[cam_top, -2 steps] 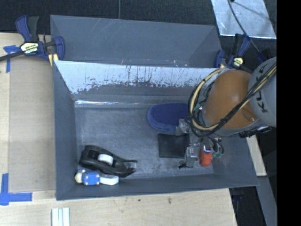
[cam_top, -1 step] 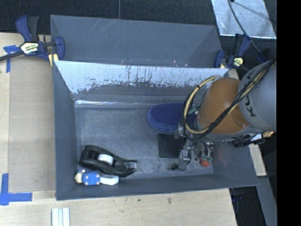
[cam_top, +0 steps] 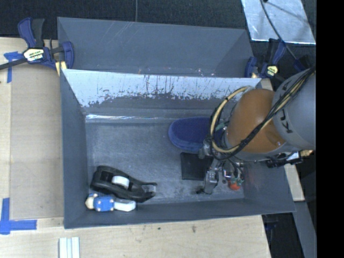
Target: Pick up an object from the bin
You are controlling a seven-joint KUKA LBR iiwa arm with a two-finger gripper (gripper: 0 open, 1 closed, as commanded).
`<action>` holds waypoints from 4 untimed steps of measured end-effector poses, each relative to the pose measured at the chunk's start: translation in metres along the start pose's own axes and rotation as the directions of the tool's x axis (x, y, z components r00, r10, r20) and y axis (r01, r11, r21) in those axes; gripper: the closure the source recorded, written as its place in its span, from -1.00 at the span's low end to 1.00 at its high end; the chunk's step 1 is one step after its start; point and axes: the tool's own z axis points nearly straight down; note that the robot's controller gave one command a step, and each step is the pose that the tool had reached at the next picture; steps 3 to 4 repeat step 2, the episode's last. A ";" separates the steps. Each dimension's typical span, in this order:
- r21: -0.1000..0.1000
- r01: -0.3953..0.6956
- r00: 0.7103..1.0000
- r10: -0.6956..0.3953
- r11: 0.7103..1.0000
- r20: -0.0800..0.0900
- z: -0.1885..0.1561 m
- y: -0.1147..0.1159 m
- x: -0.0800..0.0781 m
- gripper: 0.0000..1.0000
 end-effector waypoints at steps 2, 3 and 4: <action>-0.001 0.002 1.000 -0.002 1.000 0.014 -0.123 0.000 -0.003 1.00; -0.001 0.002 1.000 -0.002 1.000 0.014 -0.123 0.000 -0.003 1.00; -0.001 0.002 1.000 -0.002 1.000 0.014 -0.123 0.000 -0.003 1.00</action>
Offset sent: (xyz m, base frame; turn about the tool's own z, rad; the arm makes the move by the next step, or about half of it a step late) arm 0.0000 0.0000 0.0000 0.0000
